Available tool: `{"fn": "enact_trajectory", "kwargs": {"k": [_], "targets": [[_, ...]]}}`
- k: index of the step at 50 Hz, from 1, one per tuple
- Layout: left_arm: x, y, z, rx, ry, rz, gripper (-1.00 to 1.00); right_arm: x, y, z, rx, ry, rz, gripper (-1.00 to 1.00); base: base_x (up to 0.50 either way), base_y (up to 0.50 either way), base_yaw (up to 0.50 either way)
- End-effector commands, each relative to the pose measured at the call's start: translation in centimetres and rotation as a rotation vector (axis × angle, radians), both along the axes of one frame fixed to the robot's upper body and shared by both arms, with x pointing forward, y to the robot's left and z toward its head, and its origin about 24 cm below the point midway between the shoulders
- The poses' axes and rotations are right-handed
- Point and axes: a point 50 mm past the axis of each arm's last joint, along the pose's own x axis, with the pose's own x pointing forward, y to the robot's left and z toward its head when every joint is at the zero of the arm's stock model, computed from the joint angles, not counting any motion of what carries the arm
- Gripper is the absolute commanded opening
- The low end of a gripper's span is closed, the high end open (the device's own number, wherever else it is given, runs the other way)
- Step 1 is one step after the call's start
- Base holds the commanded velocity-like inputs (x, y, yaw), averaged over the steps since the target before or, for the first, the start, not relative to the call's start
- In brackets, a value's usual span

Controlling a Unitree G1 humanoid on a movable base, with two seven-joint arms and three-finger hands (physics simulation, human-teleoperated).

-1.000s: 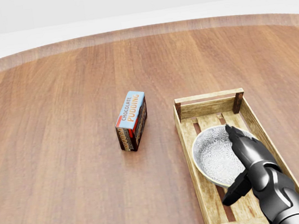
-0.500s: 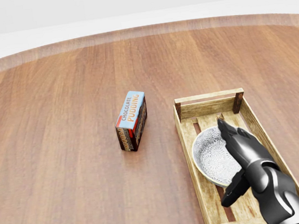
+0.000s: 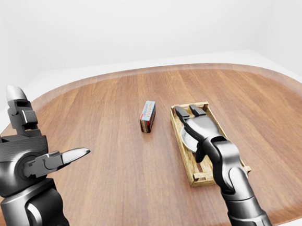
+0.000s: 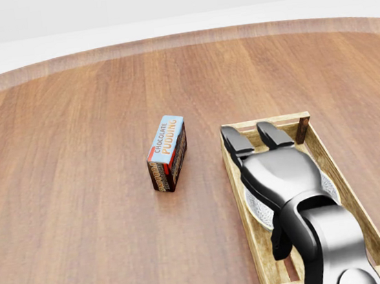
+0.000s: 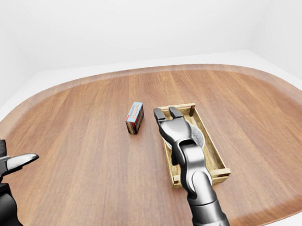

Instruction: Pick up the bowl on the left and put it in the tray.

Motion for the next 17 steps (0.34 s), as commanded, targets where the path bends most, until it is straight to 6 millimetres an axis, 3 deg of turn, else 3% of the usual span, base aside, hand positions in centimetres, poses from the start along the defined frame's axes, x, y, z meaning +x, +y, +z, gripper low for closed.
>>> {"fn": "enact_trajectory", "kwargs": {"k": [1,2,10,17], "targets": [[-0.1,0.0,0.0,-0.001,-0.002,0.000,1.00,-3.6,0.7,6.1,-0.100,-0.253,-0.117,1.00,0.00,0.00,0.00],[-0.1,0.1,0.0,-0.001,-0.002,0.001,1.00,-4.2,0.7,7.6,-0.117,-0.326,-0.141,1.00,0.00,0.00,0.00],[-0.2,0.1,0.3,-0.005,-0.015,0.003,1.00,-6.9,1.0,12.2,-0.102,-0.566,-0.251,1.00,0.00,0.00,0.00],[-0.2,0.2,0.3,-0.007,-0.015,0.003,1.00,-9.6,0.2,14.9,0.008,-0.721,-0.341,1.00,0.00,0.00,0.00]]}}
